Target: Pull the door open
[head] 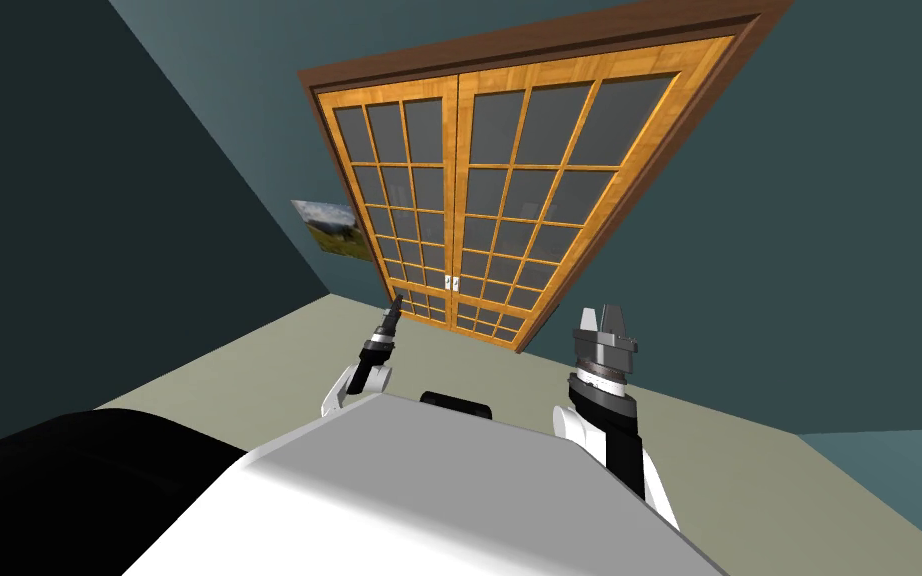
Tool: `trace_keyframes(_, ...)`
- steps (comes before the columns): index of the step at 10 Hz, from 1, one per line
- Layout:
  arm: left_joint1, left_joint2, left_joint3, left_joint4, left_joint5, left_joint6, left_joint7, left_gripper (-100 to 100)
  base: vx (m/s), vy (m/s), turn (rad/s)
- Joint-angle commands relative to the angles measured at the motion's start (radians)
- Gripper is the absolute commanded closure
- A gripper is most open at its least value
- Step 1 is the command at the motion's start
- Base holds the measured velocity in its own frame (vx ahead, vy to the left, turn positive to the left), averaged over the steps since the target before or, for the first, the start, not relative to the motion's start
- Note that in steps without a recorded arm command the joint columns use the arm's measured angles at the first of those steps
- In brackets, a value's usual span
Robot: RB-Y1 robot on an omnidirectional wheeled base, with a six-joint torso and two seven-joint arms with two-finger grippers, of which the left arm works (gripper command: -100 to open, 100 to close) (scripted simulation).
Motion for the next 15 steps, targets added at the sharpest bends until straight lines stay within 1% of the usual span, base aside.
trace_keyframes(1,-0.018,0.006,0.006,0.047,-0.008,-0.011,-0.038,-100,0.092,0.005,-0.01)
trace_keyframes(11,-0.092,0.025,0.029,0.316,-0.066,-0.091,-0.278,-100,0.101,0.006,-0.013)
trace_keyframes(12,-0.1,0.027,0.031,0.341,-0.072,-0.099,-0.303,-100,0.096,-0.003,-0.015)
trace_keyframes(13,-0.1,0.027,0.031,0.344,-0.072,-0.099,-0.303,-100,0.062,-0.006,-0.003)
trace_keyframes(15,-0.115,0.03,0.036,0.399,-0.084,-0.115,-0.352,-100,0.061,0.002,-0.013)
